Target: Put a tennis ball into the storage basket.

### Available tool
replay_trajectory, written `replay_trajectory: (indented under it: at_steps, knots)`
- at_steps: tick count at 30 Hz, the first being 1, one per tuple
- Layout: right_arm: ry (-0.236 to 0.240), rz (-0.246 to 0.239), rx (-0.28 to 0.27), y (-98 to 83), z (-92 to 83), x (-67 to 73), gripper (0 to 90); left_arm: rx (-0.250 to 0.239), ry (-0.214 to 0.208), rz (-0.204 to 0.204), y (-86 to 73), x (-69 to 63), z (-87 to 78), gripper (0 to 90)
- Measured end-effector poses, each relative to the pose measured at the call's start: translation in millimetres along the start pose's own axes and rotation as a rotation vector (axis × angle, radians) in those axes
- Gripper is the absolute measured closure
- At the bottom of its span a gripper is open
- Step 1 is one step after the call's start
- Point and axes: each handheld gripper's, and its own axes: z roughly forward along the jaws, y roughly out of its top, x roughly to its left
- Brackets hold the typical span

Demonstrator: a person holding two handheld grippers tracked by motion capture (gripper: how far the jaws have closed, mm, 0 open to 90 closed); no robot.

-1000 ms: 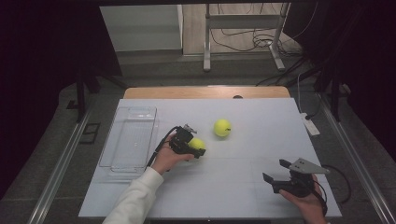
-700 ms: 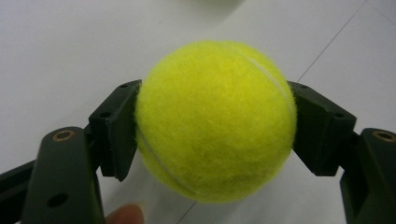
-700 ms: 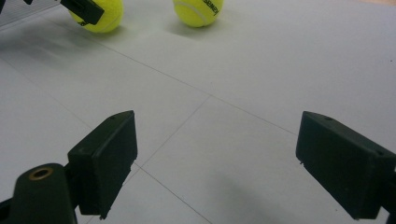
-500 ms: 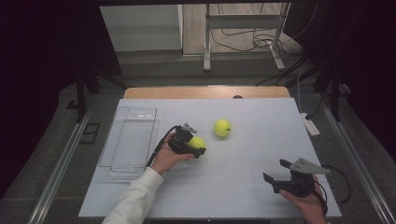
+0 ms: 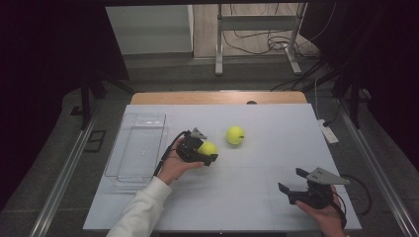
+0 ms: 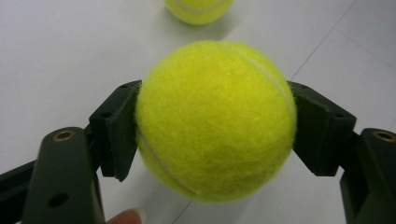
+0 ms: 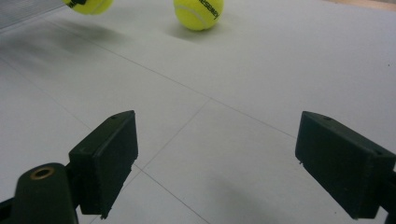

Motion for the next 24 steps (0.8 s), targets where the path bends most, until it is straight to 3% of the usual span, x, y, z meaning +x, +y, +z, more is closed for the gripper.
replay_trajectory:
  at_steps: [24]
  knots:
    - [0.004,0.0,0.002,0.0,-0.1,0.3,13.4,-0.096,0.0,0.033,3.8,-5.0,-29.0,26.4]
